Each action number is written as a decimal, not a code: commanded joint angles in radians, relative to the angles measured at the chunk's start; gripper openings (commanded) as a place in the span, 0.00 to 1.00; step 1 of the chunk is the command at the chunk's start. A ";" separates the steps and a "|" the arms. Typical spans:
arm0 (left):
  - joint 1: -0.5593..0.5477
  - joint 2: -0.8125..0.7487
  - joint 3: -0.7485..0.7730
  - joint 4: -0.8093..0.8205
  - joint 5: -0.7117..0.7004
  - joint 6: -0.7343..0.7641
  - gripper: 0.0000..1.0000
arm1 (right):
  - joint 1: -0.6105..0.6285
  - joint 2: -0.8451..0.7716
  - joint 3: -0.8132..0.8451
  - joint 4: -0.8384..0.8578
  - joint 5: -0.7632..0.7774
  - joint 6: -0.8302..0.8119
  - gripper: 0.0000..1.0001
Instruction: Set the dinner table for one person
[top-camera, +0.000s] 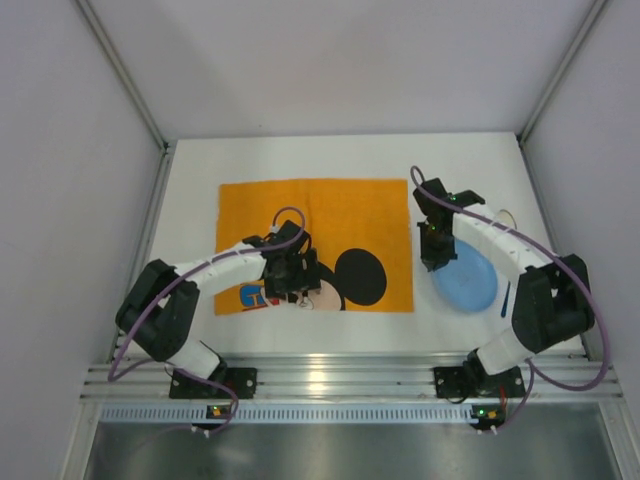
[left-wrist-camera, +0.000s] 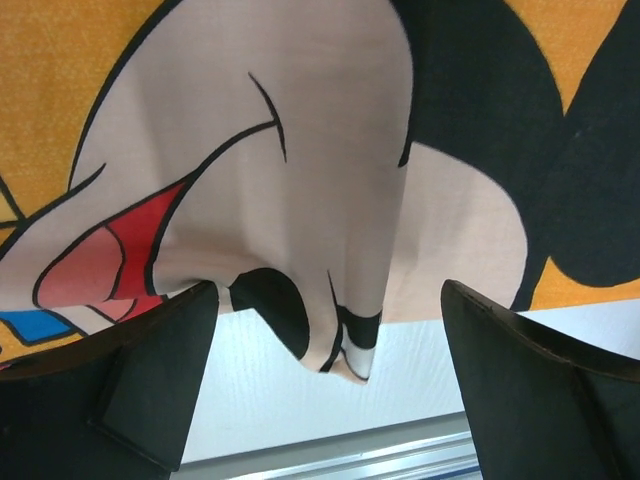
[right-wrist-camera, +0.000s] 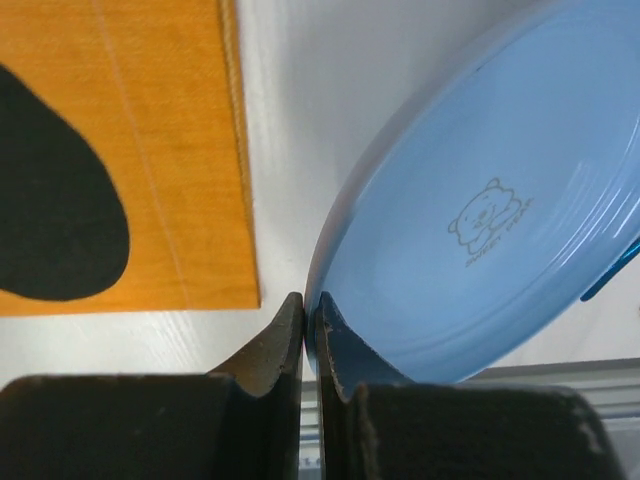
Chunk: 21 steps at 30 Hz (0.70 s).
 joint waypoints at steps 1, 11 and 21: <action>-0.007 -0.064 0.074 -0.118 -0.066 0.019 0.98 | 0.077 -0.071 0.084 -0.092 -0.028 0.046 0.00; 0.052 -0.166 0.167 -0.394 -0.338 0.084 0.98 | 0.322 0.068 0.381 -0.093 -0.089 0.092 0.00; 0.151 -0.363 0.096 -0.486 -0.341 0.046 0.98 | 0.506 0.496 0.822 -0.071 -0.140 0.040 0.00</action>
